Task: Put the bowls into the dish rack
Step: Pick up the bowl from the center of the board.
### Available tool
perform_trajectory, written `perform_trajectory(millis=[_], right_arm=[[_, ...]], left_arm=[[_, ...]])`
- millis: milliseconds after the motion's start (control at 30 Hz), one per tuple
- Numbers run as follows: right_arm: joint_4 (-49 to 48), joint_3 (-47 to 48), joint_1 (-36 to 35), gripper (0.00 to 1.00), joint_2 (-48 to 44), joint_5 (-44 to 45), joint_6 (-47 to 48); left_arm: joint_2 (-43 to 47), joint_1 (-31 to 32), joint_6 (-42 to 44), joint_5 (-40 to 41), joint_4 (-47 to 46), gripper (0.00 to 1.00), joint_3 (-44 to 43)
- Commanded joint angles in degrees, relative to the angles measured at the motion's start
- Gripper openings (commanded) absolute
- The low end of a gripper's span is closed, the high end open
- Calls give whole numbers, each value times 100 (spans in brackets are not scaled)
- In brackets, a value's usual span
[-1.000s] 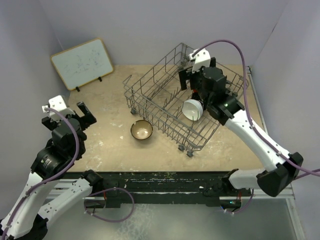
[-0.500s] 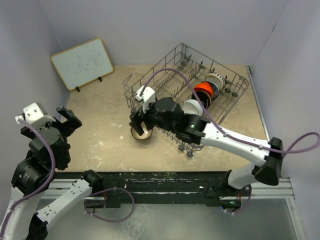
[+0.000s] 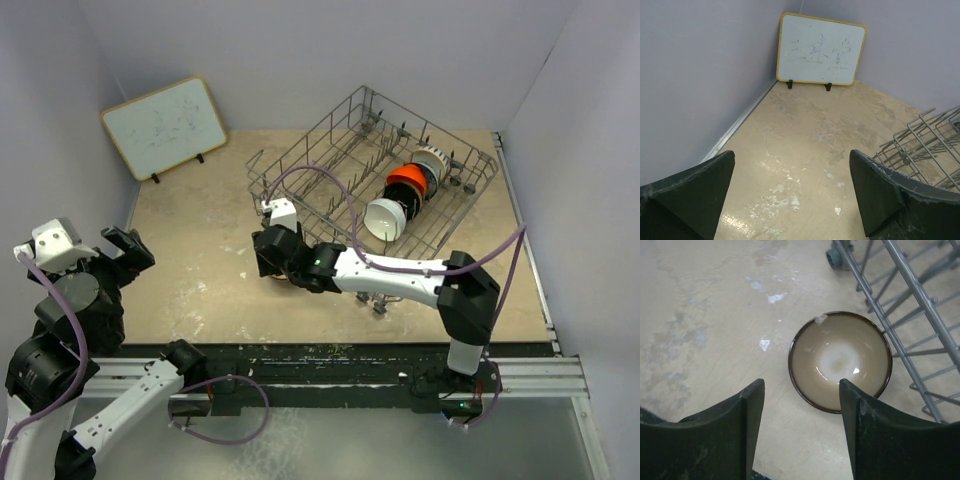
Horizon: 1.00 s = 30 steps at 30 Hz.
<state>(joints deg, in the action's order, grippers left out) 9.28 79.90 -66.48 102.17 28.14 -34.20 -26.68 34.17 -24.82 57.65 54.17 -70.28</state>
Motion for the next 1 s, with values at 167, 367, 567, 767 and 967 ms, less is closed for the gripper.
perform_trajectory(millis=[167, 367, 567, 767, 967], right_arm=[[1123, 463, -243, 50, 727, 1438, -2006], [1901, 692, -305, 54, 1028, 1813, -2506], [2301, 589, -310, 59, 1025, 1831, -2850], [2328, 562, -323, 59, 750, 2070, -2862], [2619, 369, -344, 59, 534, 2208, -3002]], left_arm=[[90, 16, 266, -301, -77, 99, 24], [143, 19, 335, -350, -99, 99, 129], [165, 19, 370, -390, -181, 99, 245], [103, 19, 459, -420, -303, 99, 339], [75, 19, 462, -447, -343, 99, 419]])
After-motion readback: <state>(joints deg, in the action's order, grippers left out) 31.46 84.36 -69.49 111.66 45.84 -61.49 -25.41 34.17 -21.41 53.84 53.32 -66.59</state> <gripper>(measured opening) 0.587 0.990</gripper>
